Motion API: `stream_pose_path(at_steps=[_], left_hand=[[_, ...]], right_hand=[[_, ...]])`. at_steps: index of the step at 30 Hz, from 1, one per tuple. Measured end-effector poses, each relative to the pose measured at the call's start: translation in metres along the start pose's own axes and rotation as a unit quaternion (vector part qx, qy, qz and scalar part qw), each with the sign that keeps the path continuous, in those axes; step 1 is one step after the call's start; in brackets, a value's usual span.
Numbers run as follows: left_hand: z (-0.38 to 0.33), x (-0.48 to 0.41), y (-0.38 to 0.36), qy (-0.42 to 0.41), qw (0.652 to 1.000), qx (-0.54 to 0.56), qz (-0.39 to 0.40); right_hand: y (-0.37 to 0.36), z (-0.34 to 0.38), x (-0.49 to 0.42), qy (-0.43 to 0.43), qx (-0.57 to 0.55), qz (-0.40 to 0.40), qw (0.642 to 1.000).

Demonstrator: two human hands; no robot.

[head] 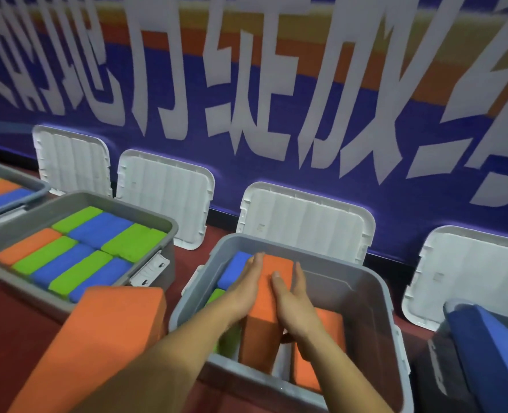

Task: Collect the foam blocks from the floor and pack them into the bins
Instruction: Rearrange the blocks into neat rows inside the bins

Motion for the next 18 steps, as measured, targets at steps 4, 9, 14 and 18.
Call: stream_pose_path(at_steps=[4,9,14,18], left_hand=[[0.008,0.010,0.013,-0.009,0.993,-0.115,0.002],[0.047,-0.010,0.017,-0.058,0.970,-0.233,0.016],[0.084,-0.036,0.023,-0.074,0.885,-0.458,-0.038],[0.104,-0.052,0.024,-0.099,0.803,-0.580,-0.089]], right_hand=[[-0.024,-0.020,-0.008,0.024,-0.001,-0.003,1.000],[-0.036,-0.066,-0.023,0.016,0.061,-0.055,0.996],[-0.059,-0.107,-0.039,0.005,0.138,0.018,0.990],[-0.070,-0.132,-0.057,-0.018,0.149,0.028,0.988]])
Point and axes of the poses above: each hand's wrist, its own x-axis away from the middle knuckle, its own y-axis out of the back of the hand, z = x × y, the point moved 5 cm from there along -x, towards the middle knuckle, and after that the axes turned 7 degrees about y, right-handed, at the moved point
